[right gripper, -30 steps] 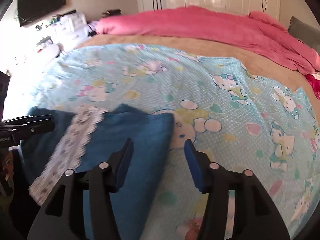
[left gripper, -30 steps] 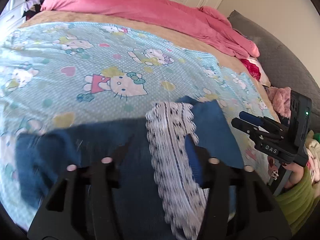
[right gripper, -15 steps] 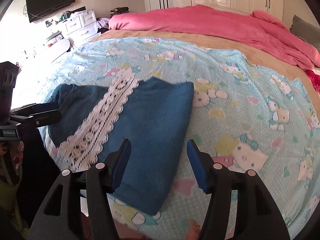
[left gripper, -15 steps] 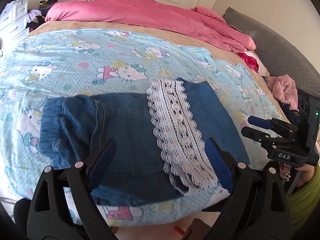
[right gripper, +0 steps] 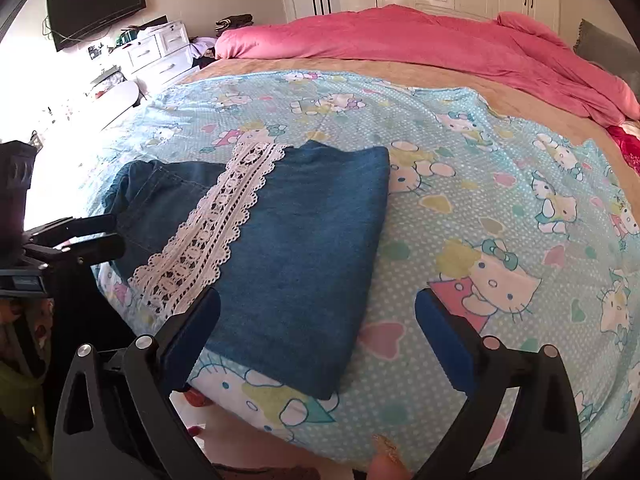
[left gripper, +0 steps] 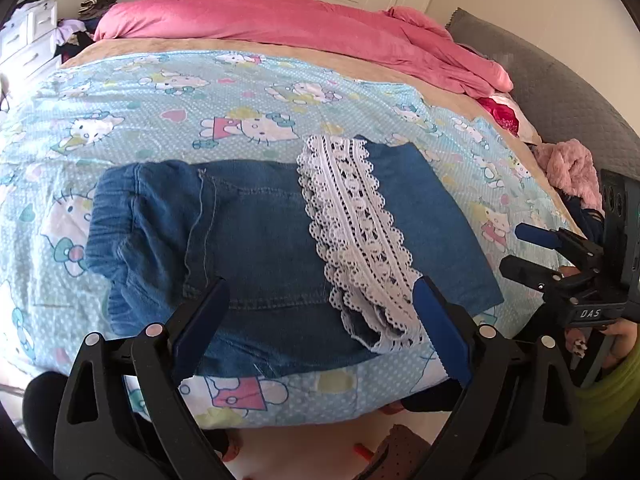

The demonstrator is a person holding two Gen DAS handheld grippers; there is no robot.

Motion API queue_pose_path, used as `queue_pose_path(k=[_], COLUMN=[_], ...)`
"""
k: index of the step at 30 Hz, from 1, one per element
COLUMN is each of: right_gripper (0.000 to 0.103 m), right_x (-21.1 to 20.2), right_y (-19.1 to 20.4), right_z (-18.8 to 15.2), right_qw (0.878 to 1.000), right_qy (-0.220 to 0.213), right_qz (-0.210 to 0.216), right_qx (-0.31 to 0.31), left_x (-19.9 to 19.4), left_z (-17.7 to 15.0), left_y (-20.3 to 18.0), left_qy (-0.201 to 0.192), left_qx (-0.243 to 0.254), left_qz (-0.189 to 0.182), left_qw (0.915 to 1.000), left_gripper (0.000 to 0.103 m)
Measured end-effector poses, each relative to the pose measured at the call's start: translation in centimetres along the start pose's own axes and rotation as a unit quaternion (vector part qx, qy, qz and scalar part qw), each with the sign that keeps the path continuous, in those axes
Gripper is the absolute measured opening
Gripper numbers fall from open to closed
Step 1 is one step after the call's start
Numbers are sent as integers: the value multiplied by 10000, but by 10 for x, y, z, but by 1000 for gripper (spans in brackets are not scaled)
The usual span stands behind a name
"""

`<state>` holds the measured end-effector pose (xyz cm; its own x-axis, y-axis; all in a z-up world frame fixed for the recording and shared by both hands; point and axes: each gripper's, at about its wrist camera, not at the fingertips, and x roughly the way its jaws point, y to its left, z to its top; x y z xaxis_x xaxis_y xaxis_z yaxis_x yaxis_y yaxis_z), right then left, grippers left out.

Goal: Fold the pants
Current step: 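Open both tools and press the folded legs flat on the sheet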

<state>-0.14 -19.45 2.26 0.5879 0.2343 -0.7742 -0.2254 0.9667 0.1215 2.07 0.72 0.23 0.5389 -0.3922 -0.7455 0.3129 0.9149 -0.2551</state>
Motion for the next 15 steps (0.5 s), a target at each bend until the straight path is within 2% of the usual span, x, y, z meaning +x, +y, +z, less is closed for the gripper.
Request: queue_pose_path(k=[4, 6, 8, 12, 15], right_gripper=[97, 97, 97, 96, 75], right_x=[3, 5, 6, 10, 23], right_y=[-6, -9, -11, -15, -17], right_z=[-5, -8, -10, -12, -13], right_qw=[9998, 9995, 9994, 9987, 9974], right_qy=[145, 223, 267, 341, 564], right_qz=[-18, -10, 16, 106, 172], right_qx=[132, 219, 240, 374, 423], left_x=[2, 4, 7, 13, 20], left_z=[-6, -8, -9, -10, -10], left_y=[-5, -9, -10, -18, -31], left_qy=[25, 37, 90, 125, 155], left_qx=[31, 119, 92, 106, 307], left_qz=[-62, -12, -66, -211, -167], left_qw=[10000, 9999, 9999, 9996, 9993], left_gripper=[86, 79, 67, 59, 57])
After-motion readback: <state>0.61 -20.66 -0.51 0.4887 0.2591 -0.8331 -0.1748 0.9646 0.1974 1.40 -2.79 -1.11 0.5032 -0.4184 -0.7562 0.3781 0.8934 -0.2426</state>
